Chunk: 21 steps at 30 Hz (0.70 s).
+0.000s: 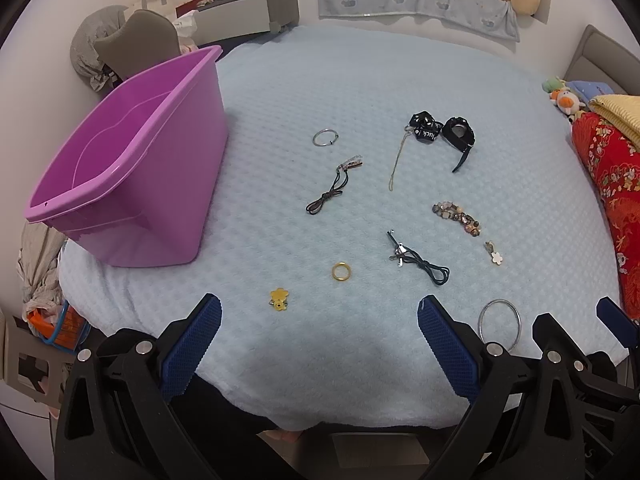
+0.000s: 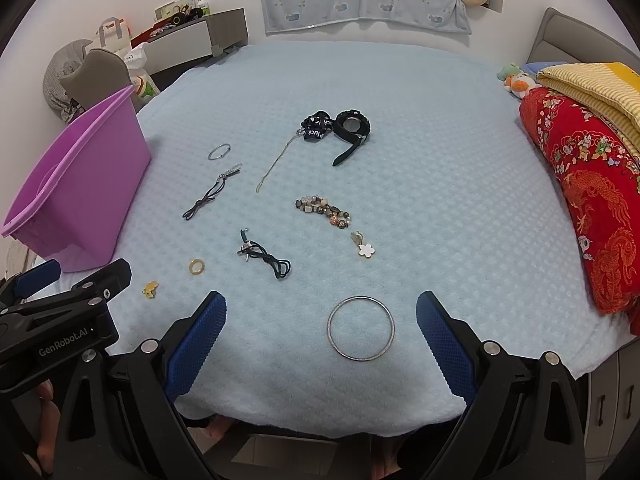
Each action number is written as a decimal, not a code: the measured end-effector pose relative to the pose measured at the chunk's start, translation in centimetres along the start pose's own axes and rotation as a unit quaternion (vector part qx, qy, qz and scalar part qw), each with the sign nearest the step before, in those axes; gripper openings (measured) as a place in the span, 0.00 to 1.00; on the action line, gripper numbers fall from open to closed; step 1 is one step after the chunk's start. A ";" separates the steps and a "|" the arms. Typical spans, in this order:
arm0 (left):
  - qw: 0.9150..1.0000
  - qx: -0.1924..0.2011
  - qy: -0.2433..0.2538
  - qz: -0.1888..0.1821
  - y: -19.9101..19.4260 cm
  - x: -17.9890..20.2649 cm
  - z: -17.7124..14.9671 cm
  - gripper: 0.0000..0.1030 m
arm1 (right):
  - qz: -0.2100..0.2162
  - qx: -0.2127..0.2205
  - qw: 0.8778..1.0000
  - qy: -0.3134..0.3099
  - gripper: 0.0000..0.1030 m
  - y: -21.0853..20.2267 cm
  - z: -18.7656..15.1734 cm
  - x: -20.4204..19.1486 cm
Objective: Organize jewelry
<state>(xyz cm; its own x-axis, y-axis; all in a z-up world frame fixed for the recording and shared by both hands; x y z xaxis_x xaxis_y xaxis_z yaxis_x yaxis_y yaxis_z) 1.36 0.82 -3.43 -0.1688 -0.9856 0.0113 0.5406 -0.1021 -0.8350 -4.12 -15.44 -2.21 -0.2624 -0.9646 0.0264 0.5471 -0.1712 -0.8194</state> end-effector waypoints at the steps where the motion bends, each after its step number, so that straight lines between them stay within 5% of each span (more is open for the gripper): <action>1: 1.000 0.000 0.000 0.000 0.0 0.0 0.0 0.94 | 0.000 0.000 1.000 0.000 0.89 0.0 0.0 0.0; 21: 1.000 0.001 0.003 0.001 -0.2 0.1 -0.1 0.94 | 0.004 0.001 1.000 0.000 0.89 -0.4 -0.1 -0.2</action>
<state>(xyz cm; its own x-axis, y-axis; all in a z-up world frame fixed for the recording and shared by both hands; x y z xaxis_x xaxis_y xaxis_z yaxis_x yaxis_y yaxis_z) 1.17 0.79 -3.26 -0.1724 -0.9850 0.0072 0.5423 -0.1011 -0.8341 -4.33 -15.21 -1.97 -0.2576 -0.9660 0.0207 0.5506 -0.1643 -0.8184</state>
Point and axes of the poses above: each gripper's, at about its wrist camera, not at the fingertips, and y roughly the way its jaws point, x to its right, z to its top, the point moved 6 cm from there along y, roughly the way its jaws point, and after that the axes turned 5 degrees about -z, right-handed, at the moved point
